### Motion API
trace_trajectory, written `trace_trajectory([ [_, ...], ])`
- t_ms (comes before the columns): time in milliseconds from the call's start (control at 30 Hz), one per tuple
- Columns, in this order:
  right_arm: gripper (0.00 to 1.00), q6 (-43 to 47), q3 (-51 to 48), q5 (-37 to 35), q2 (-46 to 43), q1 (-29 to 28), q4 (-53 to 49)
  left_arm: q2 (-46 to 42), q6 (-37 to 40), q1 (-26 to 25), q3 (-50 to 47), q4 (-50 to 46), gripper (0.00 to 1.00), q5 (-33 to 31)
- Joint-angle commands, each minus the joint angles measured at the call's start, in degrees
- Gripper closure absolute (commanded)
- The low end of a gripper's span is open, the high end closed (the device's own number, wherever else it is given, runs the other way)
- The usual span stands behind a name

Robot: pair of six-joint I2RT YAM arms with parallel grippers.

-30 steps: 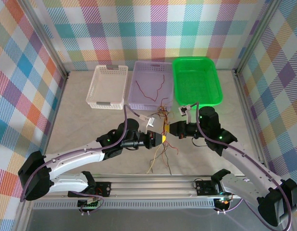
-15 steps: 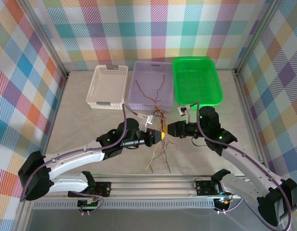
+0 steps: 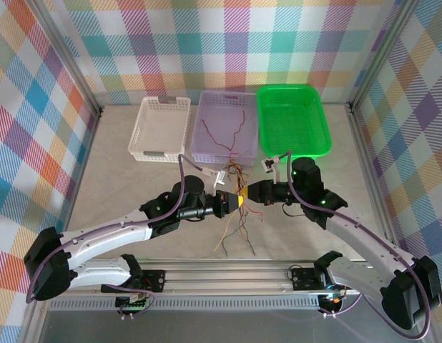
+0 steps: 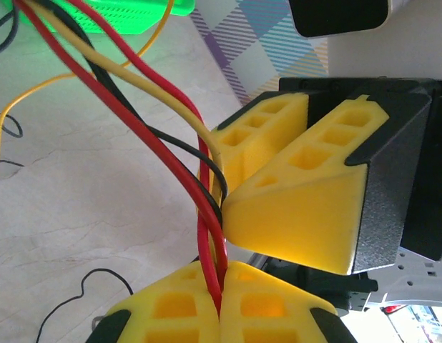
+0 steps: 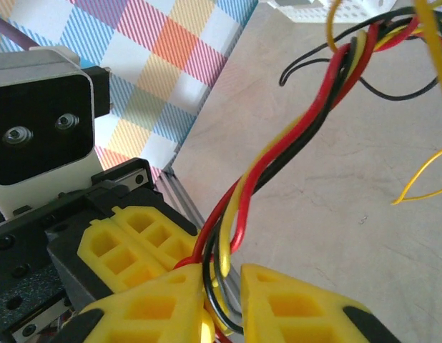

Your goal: Untangle the cables

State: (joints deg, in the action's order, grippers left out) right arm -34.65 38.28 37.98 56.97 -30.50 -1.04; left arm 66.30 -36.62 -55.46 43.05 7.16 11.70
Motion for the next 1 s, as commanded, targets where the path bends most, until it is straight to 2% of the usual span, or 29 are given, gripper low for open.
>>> trace_trajectory([
  [0,0.84,-0.7,-1.1,0.7,0.5,-0.3,2.8,-1.9,0.2,-0.2,1.0,2.0,1.0,0.4],
  [67,0.86,-1.0,-1.5,0.8,0.1,-0.3,3.9,-1.5,0.1,-0.2,1.0,2.1,1.0,0.9],
  [167,1.0,-1.1,-1.6,0.7,-0.4,-0.4,4.4,-1.8,0.0,-0.2,0.8,2.2,1.0,0.9],
  [267,1.0,0.5,-1.2,-1.9,-1.6,-0.3,1.2,-3.2,0.6,-0.2,0.7,0.9,1.0,0.4],
  [467,1.0,3.1,-0.2,-11.9,-6.8,-0.3,-6.4,-7.9,2.9,-0.2,0.4,-5.1,1.0,-0.4],
  [633,1.0,3.2,0.1,-17.5,-9.1,0.4,-9.1,-11.4,4.7,0.1,0.3,-9.4,1.0,-1.2],
  [767,1.0,2.0,-0.3,-19.8,-10.6,2.3,-10.2,-13.6,6.6,0.8,1.1,-14.5,1.0,-1.9],
  [967,1.0,0.6,0.1,-24.6,-13.8,8.3,-16.1,-17.1,11.2,4.5,5.9,-28.8,1.0,-2.8],
])
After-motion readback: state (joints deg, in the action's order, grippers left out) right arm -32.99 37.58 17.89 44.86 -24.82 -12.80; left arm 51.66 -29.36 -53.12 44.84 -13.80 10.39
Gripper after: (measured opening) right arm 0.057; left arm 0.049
